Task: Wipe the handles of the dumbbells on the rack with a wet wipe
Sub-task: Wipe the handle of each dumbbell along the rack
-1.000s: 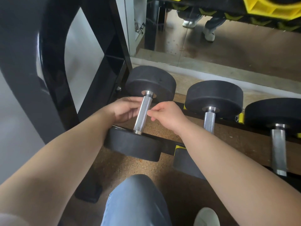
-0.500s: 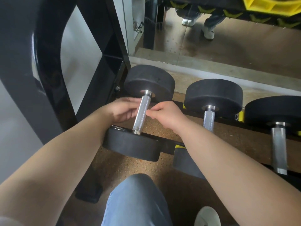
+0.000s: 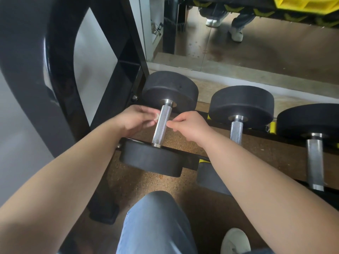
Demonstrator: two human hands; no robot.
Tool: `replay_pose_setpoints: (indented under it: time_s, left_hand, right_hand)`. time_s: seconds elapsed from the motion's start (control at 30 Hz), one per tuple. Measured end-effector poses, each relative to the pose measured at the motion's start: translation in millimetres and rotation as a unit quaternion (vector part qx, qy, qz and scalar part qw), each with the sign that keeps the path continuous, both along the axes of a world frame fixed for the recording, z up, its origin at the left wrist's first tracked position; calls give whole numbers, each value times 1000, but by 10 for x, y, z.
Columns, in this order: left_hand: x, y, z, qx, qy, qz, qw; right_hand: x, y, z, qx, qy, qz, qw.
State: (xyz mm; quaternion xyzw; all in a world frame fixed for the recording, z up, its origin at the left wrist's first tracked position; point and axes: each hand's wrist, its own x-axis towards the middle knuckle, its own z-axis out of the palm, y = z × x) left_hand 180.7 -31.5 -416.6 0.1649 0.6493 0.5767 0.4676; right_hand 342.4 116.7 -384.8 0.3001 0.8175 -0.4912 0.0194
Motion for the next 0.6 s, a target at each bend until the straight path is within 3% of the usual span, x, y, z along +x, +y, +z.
replay_pose_setpoints:
  time_s: [0.27,0.47,0.53,0.6]
  left_hand:
    - [218,-432,259,-100,139,-153,973]
    - [194,-219,321,-70,254,-50,963]
    - [184,-272,374,-110,251,-125,954]
    - [243,-354,465,-177,258,-238,919]
  right_hand:
    - [2,-47,11,-3,-16,4,1000]
    - [16,-50,-2,6,-7,-2,1000]
    - [24,-67,-11,13,-8,-3,1000]
    - [27,-84,-16,19,-14,-4,1000]
